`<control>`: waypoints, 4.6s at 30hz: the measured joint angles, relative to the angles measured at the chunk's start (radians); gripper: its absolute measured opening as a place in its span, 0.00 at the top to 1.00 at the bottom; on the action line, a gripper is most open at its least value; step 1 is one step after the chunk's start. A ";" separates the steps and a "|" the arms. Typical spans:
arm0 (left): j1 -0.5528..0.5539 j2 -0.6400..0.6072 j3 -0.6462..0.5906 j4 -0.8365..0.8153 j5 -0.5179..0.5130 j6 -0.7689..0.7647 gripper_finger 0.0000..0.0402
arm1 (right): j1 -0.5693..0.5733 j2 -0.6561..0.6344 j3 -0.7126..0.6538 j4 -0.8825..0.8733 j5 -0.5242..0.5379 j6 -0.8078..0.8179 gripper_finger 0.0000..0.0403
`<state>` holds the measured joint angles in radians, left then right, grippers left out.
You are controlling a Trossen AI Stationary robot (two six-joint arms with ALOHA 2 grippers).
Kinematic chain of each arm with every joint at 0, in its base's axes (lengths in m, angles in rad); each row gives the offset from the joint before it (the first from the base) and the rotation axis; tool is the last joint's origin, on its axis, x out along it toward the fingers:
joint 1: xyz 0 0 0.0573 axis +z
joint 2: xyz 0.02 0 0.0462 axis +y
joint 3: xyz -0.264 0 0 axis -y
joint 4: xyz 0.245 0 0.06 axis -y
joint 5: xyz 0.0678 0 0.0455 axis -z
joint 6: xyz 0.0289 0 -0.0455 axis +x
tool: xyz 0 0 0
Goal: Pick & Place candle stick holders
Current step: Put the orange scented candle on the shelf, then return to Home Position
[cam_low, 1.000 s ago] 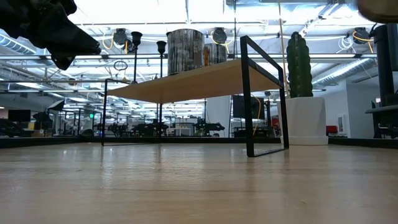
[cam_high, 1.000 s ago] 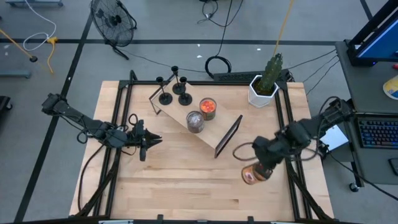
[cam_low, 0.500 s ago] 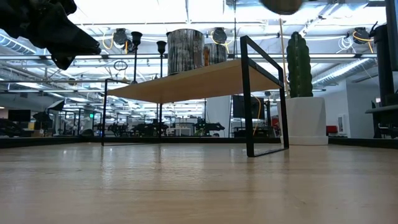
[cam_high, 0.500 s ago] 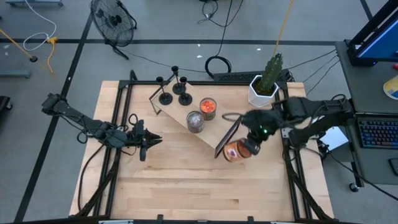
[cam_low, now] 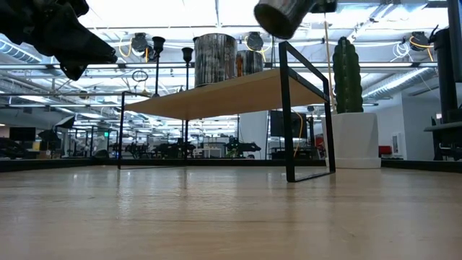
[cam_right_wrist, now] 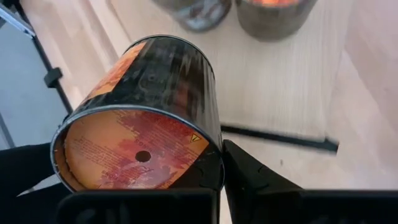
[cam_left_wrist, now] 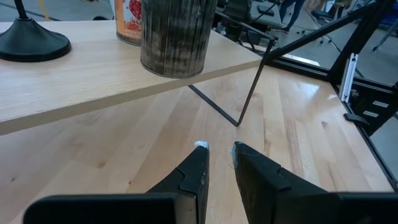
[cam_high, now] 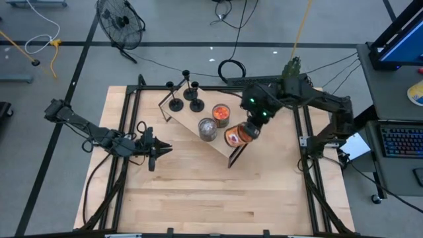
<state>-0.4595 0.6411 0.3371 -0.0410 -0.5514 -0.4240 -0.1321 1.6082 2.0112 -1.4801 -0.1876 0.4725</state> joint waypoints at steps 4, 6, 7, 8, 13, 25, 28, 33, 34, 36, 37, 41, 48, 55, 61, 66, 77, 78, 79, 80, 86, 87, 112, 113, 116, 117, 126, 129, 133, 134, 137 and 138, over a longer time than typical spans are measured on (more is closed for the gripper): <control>0.000 0.000 0.000 0.000 0.000 0.001 0.81 | -0.051 0.069 0.044 -0.024 -0.030 -0.068 1.00; 0.000 0.000 0.000 0.000 0.000 0.002 0.81 | -0.068 0.094 0.045 -0.025 -0.035 -0.099 1.00; 0.000 0.000 0.000 0.000 0.000 0.002 0.81 | -0.075 0.109 0.045 -0.026 -0.040 -0.118 1.00; 0.000 0.000 0.000 0.000 0.000 0.002 0.81 | -0.082 0.124 0.045 -0.029 -0.046 -0.132 1.00; 0.000 0.000 0.000 -0.001 0.000 0.002 0.81 | -0.109 0.177 0.045 -0.027 -0.048 -0.187 1.00; 0.000 0.000 0.000 -0.010 0.000 0.014 0.81 | -0.117 0.223 0.045 -0.004 -0.002 -0.235 0.99; 0.000 0.000 0.000 -0.010 0.000 0.030 0.81 | -0.118 0.223 0.045 0.046 0.007 -0.223 0.97; 0.000 0.000 0.000 -0.010 0.000 0.031 0.81 | -0.123 0.222 0.045 0.058 0.001 -0.214 0.93; 0.000 0.000 0.000 -0.010 0.000 0.031 0.81 | -0.123 0.222 0.045 0.057 0.001 -0.214 0.92; 0.000 0.000 0.000 -0.010 0.000 0.031 0.81 | -0.124 0.222 0.045 0.069 0.001 -0.217 0.91; 0.000 0.000 0.000 -0.010 0.000 0.031 0.81 | -0.124 0.222 0.045 0.075 0.001 -0.216 0.90; 0.000 0.000 0.000 -0.011 0.001 0.037 0.81 | -0.124 0.222 0.045 0.078 0.001 -0.202 0.88; 0.000 0.000 0.000 -0.011 0.001 0.053 0.81 | -0.105 0.195 0.045 0.062 0.002 -0.172 0.88; 0.000 0.000 0.000 -0.010 0.001 0.053 0.81 | -0.043 0.131 0.044 0.045 0.009 -0.115 0.92; 0.000 0.000 0.000 -0.010 0.001 0.049 0.81 | 0.016 0.074 0.045 0.025 0.138 -0.082 0.98; 0.000 0.000 0.000 -0.009 0.001 0.045 0.81 | 0.044 0.060 0.010 -0.021 0.165 -0.038 1.00; 0.000 0.000 0.000 -0.008 0.001 0.044 0.81 | 0.062 0.065 -0.213 0.063 0.158 -0.047 1.00; 0.000 0.000 0.000 -0.008 0.001 0.045 0.81 | 0.062 0.063 -0.222 0.074 0.150 -0.047 1.00; 0.000 0.000 0.000 -0.008 0.001 0.045 0.81 | 0.062 0.063 -0.232 0.088 0.134 -0.047 1.00; 0.000 0.000 0.000 -0.008 0.001 0.045 0.81 | 0.062 0.062 -0.240 0.106 0.126 -0.047 1.00; 0.000 0.000 0.000 -0.008 0.001 0.045 0.81 | 0.062 0.063 -0.249 0.179 0.107 -0.050 1.00; 0.000 0.000 0.000 -0.008 0.001 0.045 0.81 | 0.062 0.063 -0.249 0.192 0.107 -0.050 1.00; -0.001 0.000 0.000 -0.007 0.031 -0.062 0.81 | 0.214 -0.173 -0.267 0.165 0.352 0.023 1.00; -0.001 0.000 0.000 -0.007 0.032 -0.078 0.81 | 0.238 -0.207 -0.286 0.198 0.394 0.022 1.00; -0.001 0.000 0.000 -0.007 0.031 -0.103 0.81 | 0.307 -0.305 -0.374 0.300 0.476 0.014 1.00; 0.000 0.000 0.000 -0.008 0.031 -0.108 0.81 | 0.326 -0.339 -0.408 0.338 0.491 0.013 1.00; 0.000 0.000 0.000 -0.007 0.056 -0.137 0.81 | 0.444 -0.641 -0.781 0.671 0.485 0.017 0.99; 0.000 0.000 0.000 -0.007 0.056 -0.129 0.81 | 0.458 -0.727 -0.901 0.748 0.421 0.028 0.98; 0.000 0.000 0.000 -0.007 0.052 -0.042 0.81 | 0.461 -0.826 -1.054 0.850 0.348 0.116 0.98; 0.000 0.000 0.000 -0.007 0.045 -0.019 0.81 | 0.461 -0.850 -1.087 0.878 0.339 0.130 0.98; 0.000 0.000 0.000 -0.007 -0.011 0.022 0.81 | 0.461 -0.918 -1.176 0.959 0.337 0.144 0.98; 0.000 0.000 0.000 -0.007 -0.032 0.030 0.81 | 0.461 -0.939 -1.202 0.983 0.336 0.144 0.98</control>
<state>-0.4595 0.6411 0.3370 -0.0480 -0.5831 -0.3938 0.3294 0.6694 0.8097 -0.4968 0.1481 0.6166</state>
